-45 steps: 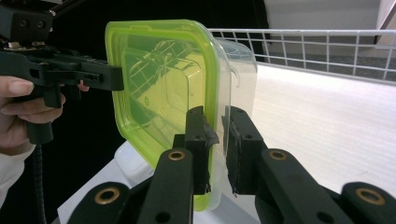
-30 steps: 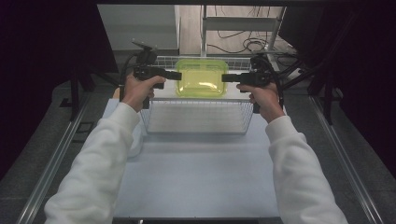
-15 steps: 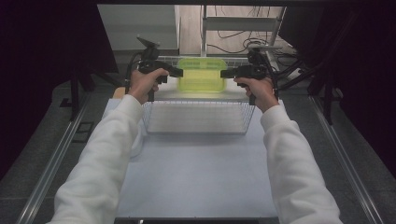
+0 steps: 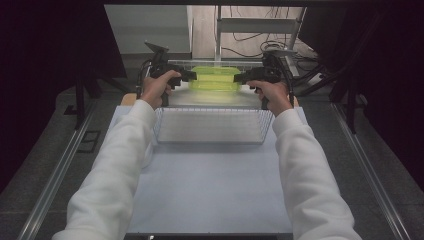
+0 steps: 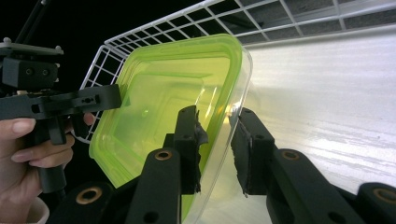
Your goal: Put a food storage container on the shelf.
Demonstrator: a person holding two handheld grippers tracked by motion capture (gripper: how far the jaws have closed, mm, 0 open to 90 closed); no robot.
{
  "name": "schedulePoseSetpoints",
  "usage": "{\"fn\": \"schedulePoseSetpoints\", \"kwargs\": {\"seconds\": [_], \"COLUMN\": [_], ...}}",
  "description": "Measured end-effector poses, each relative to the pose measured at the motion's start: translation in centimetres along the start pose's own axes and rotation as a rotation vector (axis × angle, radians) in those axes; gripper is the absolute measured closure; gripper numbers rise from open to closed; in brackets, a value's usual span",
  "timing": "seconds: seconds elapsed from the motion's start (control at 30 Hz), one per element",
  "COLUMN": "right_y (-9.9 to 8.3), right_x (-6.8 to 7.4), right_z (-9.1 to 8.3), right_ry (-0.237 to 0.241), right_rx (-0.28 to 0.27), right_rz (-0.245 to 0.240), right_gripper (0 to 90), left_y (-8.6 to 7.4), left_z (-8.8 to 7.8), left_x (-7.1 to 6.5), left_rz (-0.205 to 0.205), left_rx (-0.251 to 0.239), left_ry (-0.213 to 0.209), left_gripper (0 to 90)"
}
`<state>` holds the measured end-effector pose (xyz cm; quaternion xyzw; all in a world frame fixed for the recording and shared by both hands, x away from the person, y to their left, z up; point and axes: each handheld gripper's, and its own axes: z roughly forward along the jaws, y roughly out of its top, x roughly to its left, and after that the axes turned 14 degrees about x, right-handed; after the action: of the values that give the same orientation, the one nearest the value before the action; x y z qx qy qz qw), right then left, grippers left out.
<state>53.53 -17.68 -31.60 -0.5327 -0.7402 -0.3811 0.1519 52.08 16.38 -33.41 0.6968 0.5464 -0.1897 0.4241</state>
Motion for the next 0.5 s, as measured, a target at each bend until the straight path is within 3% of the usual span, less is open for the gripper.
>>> {"fn": "schedulePoseSetpoints", "kwargs": {"seconds": [0.13, 0.3, 0.5], "right_y": [-0.1, -0.5, -1.3], "right_x": [0.2, 1.1, 2.3], "right_z": [0.2, 0.3, -0.6], "right_ry": [-0.02, -0.055, -0.113], "right_rx": [-0.028, -0.054, -0.101], "right_rz": [0.002, -0.014, -0.031], "right_gripper": [65.8, 42.9, 31.4], "left_y": [-0.2, -0.5, -1.1], "left_z": [0.2, 0.3, -0.4], "left_x": [-0.2, -0.9, -1.9], "left_rz": [0.023, 0.094, 0.149], "left_rx": [-0.015, -0.047, -0.101], "left_ry": [0.03, 0.107, 0.114], "left_gripper": [70.9, 46.7, 32.3]}}
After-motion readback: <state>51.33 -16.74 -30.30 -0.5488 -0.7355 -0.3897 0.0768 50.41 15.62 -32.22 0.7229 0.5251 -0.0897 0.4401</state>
